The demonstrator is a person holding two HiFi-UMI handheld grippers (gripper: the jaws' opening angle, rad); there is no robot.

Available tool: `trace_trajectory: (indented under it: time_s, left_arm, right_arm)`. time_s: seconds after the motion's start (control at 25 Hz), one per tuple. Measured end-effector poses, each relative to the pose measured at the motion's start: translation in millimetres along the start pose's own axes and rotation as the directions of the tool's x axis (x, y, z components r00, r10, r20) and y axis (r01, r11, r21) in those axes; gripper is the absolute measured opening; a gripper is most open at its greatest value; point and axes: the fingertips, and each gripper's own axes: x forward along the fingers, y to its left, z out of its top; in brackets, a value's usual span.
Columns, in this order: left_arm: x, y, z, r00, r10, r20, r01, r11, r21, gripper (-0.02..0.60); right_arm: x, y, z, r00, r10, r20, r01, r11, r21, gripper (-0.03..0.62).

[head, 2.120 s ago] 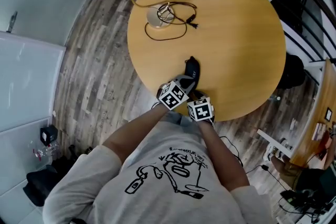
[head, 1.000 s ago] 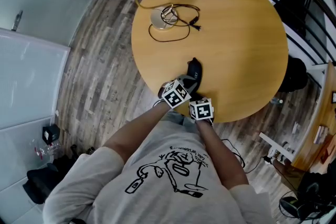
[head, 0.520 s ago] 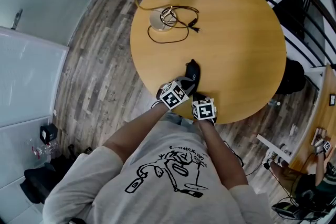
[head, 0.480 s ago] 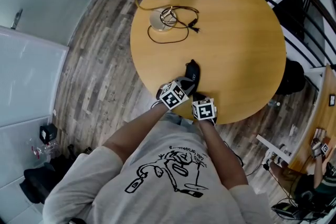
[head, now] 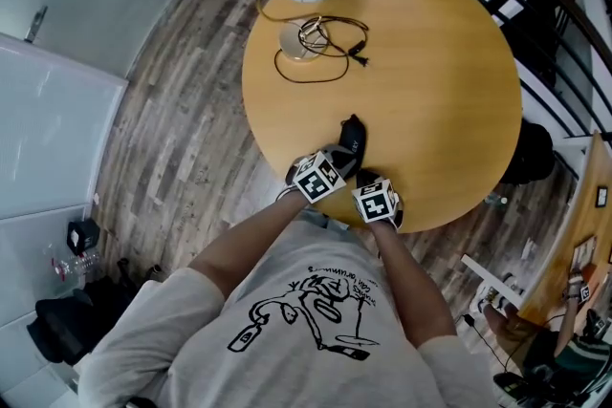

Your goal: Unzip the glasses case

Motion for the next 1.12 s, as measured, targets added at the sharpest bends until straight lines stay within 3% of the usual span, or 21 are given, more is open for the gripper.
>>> trace_trajectory:
  time_s: [0.68, 0.88, 1.12]
  left_arm:
    - [-1.5, 0.2, -0.5, 1.000, -0.013, 0.002, 0.013, 1.000, -0.028, 0.006]
    - [-0.8, 2.8, -0.1, 1.000, -0.030, 0.003, 0.030, 0.997, -0.071, 0.006]
    - [-8.8, 1.9, 1.7, 0.999, -0.045, -0.019, 0.044, 0.998, -0.033, 0.006]
  right_arm:
    - [7.7, -32.8, 23.9, 0.998, -0.028, -0.054, 0.016, 0.977, -0.212, 0.023]
    - [8.0, -35.5, 28.5, 0.998, -0.020, -0.053, 0.009, 0.979, -0.204, 0.023]
    - [3.0, -21.1, 24.0, 1.000, 0.009, -0.029, -0.013, 0.990, -0.143, 0.023]
